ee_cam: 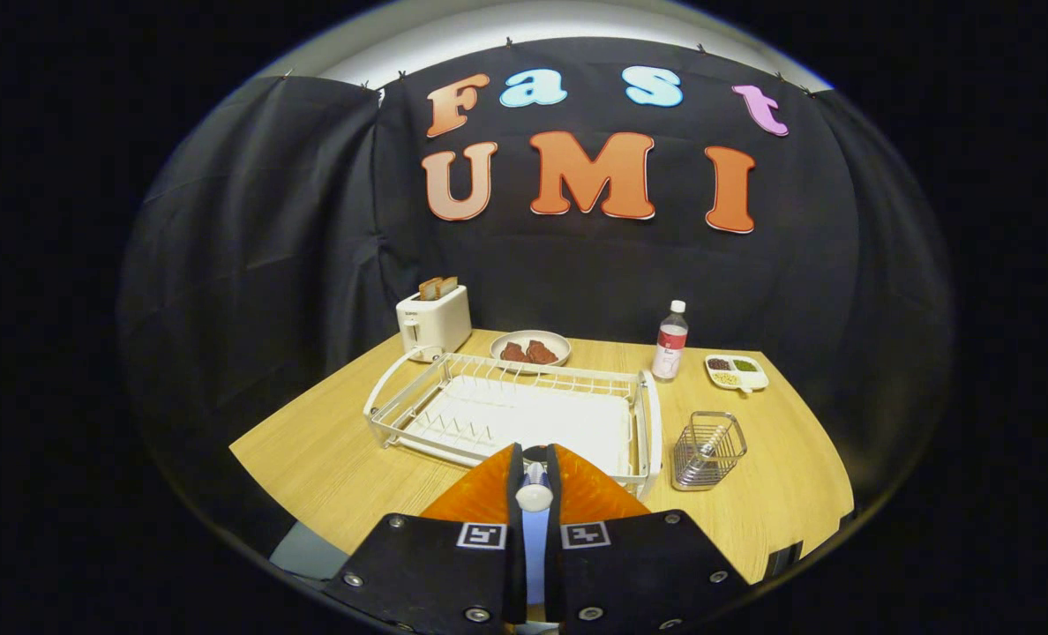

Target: Take the plate from the dish rack, then take the spoon from the basket and place it into the plate.

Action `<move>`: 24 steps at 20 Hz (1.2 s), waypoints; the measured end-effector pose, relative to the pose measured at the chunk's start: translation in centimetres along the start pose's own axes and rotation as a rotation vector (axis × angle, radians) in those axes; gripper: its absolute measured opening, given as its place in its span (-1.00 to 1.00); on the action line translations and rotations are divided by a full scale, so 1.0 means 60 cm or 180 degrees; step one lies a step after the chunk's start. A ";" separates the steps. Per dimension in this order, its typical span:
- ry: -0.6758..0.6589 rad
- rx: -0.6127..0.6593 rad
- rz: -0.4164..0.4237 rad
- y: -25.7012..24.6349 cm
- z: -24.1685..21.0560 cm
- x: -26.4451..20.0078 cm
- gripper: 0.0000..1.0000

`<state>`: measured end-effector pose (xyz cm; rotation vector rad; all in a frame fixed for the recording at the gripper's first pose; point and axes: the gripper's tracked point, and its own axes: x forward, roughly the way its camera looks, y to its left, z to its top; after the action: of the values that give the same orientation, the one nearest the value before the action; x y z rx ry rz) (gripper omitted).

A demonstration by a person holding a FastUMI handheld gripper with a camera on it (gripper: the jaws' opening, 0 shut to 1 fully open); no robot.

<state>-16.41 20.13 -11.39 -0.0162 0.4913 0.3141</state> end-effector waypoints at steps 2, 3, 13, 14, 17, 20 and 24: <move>0.0044 0.0009 0.0099 0.012 -0.014 0.002 -0.84; 0.0069 0.0004 0.0151 0.018 -0.022 0.007 -0.84; 0.0443 -0.0081 0.0481 0.048 -0.119 0.049 -0.84; 0.0473 -0.0090 0.0485 0.045 -0.125 0.054 -0.84; 0.0538 -0.0170 0.0458 0.032 -0.139 0.064 -0.81; 0.0572 -0.0214 0.0417 0.017 -0.144 0.068 -0.69; 0.0549 -0.0170 0.0351 -0.005 -0.135 0.071 -0.42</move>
<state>-16.50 20.37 -20.53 -0.0686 0.6562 0.4362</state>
